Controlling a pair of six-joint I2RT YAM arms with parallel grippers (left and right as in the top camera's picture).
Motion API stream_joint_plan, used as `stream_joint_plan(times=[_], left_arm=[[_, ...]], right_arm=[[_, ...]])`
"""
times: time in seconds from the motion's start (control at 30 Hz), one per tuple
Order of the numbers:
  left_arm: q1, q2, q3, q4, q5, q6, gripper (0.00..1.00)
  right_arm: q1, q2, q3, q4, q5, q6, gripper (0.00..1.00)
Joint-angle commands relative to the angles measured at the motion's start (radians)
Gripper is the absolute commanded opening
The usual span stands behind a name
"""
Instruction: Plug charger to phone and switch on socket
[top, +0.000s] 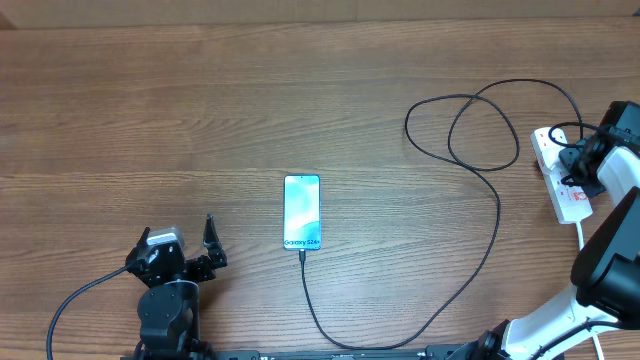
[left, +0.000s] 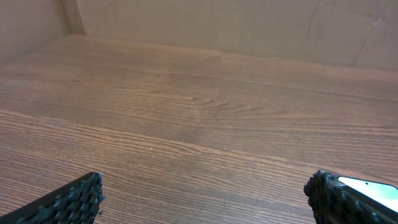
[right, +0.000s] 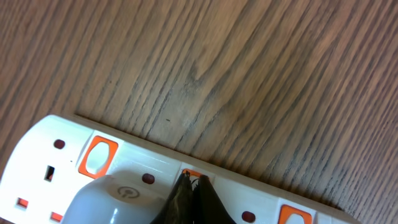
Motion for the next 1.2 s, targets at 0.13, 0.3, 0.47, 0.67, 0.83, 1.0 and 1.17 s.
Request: stream_joint_plan(times=[0.13,0.3,0.47,0.67,0.83,1.0,1.17], left_arm=[[0.006,-0.009,-0.009,0.003,0.006,0.018,0.99],[0.006,-0.009,-0.009,0.003,0.006,0.018,0.99],[0.006,-0.009,-0.009,0.003,0.006,0.018,0.99],[0.006,-0.009,-0.009,0.003,0.006,0.018,1.00],[0.006,-0.009,-0.009,0.003,0.006,0.018,0.99],[0.006,-0.009,-0.009,0.003,0.006,0.018,1.00],[0.006,-0.009,-0.009,0.003,0.006,0.018,1.00]], right_arm=[[0.046,0.016,0.002,0.024,-0.060,-0.046,0.04],[0.058,0.016,0.002,0.025,-0.061,-0.049,0.04],[0.074,0.016,-0.002,0.016,-0.061,-0.048,0.04],[0.094,0.018,-0.034,0.033,-0.061,-0.048,0.04],[0.096,0.021,-0.038,0.029,-0.078,-0.048,0.04],[0.097,0.021,-0.038,0.022,-0.111,-0.048,0.04],[0.097,0.021,-0.038,0.002,-0.115,-0.048,0.04]])
